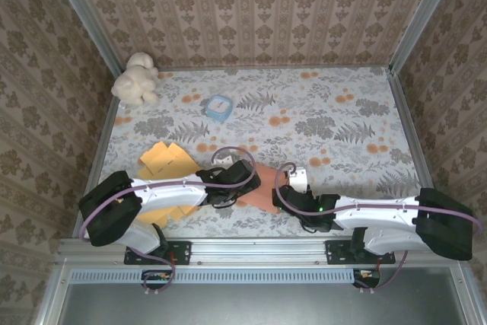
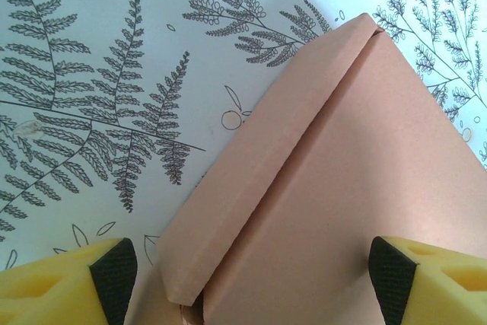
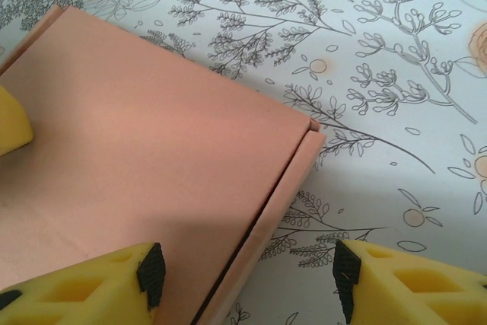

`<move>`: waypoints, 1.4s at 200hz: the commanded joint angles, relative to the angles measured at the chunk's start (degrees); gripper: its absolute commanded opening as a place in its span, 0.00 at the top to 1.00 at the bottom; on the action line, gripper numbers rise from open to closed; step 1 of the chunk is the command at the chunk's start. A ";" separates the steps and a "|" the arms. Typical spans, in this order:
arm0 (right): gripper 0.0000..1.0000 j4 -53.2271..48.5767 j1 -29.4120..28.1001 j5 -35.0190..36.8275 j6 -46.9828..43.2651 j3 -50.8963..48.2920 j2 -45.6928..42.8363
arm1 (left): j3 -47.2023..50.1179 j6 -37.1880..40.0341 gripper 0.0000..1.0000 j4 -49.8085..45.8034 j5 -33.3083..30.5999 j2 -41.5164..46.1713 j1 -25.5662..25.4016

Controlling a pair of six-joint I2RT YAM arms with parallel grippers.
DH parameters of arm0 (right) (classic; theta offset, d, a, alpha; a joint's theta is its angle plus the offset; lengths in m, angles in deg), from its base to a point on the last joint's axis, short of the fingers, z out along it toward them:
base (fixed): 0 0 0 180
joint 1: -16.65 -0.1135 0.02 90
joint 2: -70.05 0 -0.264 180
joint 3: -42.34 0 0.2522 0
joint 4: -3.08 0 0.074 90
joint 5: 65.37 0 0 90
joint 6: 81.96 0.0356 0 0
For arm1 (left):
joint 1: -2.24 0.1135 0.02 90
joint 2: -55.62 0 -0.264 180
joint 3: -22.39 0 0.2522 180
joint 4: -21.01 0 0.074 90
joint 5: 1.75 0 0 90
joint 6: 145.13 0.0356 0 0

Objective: Fold the paper box

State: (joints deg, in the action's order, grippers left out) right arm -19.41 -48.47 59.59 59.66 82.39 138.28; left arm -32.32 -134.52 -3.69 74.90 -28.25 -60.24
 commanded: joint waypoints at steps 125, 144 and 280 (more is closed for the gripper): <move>0.44 10.90 10.41 -10.57 -6.81 -0.82 4.68 | 0.86 -1.24 0.20 0.13 -1.19 0.73 0.31; 0.45 11.19 11.01 -11.11 -7.94 0.18 5.62 | 0.96 -1.40 0.20 0.13 -1.25 0.79 0.34; 0.45 1.05 11.18 -9.08 -9.10 4.44 -0.02 | 1.35 -1.80 0.22 -0.75 -2.50 0.84 1.04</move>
State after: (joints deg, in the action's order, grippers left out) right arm -10.99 -35.51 47.99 47.73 85.53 143.24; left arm -31.84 -134.94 -3.47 73.81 -28.25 -59.67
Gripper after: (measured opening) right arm 0.547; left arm 0.786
